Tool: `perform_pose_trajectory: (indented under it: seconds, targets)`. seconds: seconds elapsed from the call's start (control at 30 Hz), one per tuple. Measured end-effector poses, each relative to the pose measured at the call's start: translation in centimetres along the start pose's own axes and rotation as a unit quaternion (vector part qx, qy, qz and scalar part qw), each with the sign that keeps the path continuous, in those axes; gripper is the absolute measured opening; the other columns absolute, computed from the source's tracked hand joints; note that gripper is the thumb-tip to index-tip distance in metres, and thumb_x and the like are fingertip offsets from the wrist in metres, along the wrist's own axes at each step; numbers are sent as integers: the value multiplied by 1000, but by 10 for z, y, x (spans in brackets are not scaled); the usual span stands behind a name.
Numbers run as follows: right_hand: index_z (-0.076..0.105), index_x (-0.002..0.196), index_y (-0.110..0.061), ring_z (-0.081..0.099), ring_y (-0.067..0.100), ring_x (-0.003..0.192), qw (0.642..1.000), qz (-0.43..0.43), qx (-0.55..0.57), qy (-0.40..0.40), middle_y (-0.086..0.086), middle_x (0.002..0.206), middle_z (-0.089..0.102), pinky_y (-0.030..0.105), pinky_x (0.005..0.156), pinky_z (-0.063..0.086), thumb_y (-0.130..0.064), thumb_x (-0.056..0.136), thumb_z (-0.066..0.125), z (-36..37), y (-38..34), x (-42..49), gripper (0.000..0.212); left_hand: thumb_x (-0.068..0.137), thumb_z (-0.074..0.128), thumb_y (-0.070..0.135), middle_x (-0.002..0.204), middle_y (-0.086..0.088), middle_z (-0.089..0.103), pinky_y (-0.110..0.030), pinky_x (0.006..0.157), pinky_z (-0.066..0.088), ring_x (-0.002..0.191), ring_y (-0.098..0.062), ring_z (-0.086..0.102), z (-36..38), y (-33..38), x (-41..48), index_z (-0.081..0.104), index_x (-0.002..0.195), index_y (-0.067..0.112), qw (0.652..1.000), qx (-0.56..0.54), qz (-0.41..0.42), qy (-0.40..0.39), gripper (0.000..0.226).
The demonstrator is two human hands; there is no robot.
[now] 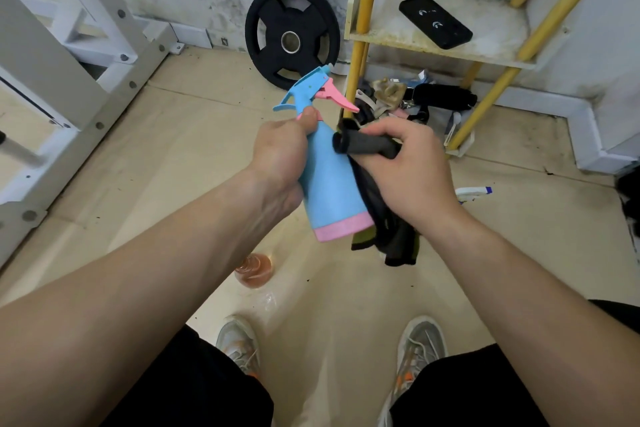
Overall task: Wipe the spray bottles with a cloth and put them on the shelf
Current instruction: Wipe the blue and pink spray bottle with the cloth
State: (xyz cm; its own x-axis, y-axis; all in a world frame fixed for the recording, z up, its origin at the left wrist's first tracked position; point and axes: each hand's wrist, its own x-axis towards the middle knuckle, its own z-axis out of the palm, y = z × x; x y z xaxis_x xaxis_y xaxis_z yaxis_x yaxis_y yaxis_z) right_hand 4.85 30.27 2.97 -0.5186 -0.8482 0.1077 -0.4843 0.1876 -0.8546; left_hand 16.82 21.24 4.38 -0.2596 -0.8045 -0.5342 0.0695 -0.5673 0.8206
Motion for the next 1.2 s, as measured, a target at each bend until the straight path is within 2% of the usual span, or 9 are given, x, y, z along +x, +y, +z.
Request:
perform_pose_trajectory:
  seconds: [0.17,0.27,0.37,0.43,0.57,0.7,0.93,1.1,1.2]
  targets:
    - [72,84,-30,62,4,82,994,89,61,5,-17,81,69,29,70,46,-36,90,72,7,7,-4,8,98,64,25,77,-2,66,-35,67,59,66,-20,64,-8,16,7,68,96,12,999,-30,22,30,13]
    - [69,85,-28,60,6,84,1000,2,14,12,-14,85,67,32,70,48,-24,89,69,10,-2,-19,6,98,64,26,80,-2,65,-35,65,58,65,-19,63,-12,16,13,66,104,12,998,-33,19,54,15]
    - [70,89,-27,61,15,87,989,-132,-71,-1,-12,94,63,39,71,50,-13,78,65,10,-11,-24,18,98,63,26,81,-5,64,-44,82,59,72,-23,63,-12,11,12,63,99,11,998,-29,10,55,15]
    - [72,91,-27,62,17,89,982,-162,-97,-11,-12,97,64,42,73,52,-12,74,63,7,-12,-19,25,98,62,27,85,-6,66,-46,91,57,78,-24,64,-11,9,10,64,99,12,999,-24,-2,33,15]
    - [74,90,-30,62,7,90,993,-105,-56,-2,-14,93,68,34,79,52,-12,80,69,-1,-8,-4,21,98,59,30,102,-8,73,-40,94,54,90,-21,64,-10,5,5,67,108,16,996,37,-14,-77,19]
    - [70,80,-40,63,0,84,999,-34,6,20,-23,81,70,22,69,46,-23,85,75,-6,-2,7,18,102,52,24,106,-4,70,-36,85,48,91,-21,60,-10,4,0,69,111,16,982,101,17,-156,21]
    - [75,80,-33,63,6,80,999,-5,44,14,-15,79,71,30,69,49,-30,86,79,-10,-2,12,7,99,61,23,106,1,74,-43,95,54,89,-20,67,-19,15,1,71,121,17,963,164,20,-211,25]
    - [72,81,-37,64,3,87,999,-12,26,25,-17,83,71,25,70,47,-35,87,77,-8,-6,9,8,92,70,23,92,6,75,-23,64,56,76,-8,70,-13,6,-1,75,111,16,967,180,55,-171,20]
    - [73,83,-35,65,3,87,999,-2,46,23,-16,83,71,27,74,52,-34,87,78,-8,-8,8,6,92,70,19,86,6,74,-20,55,52,69,-4,69,-8,0,-1,72,106,14,974,167,59,-143,15]
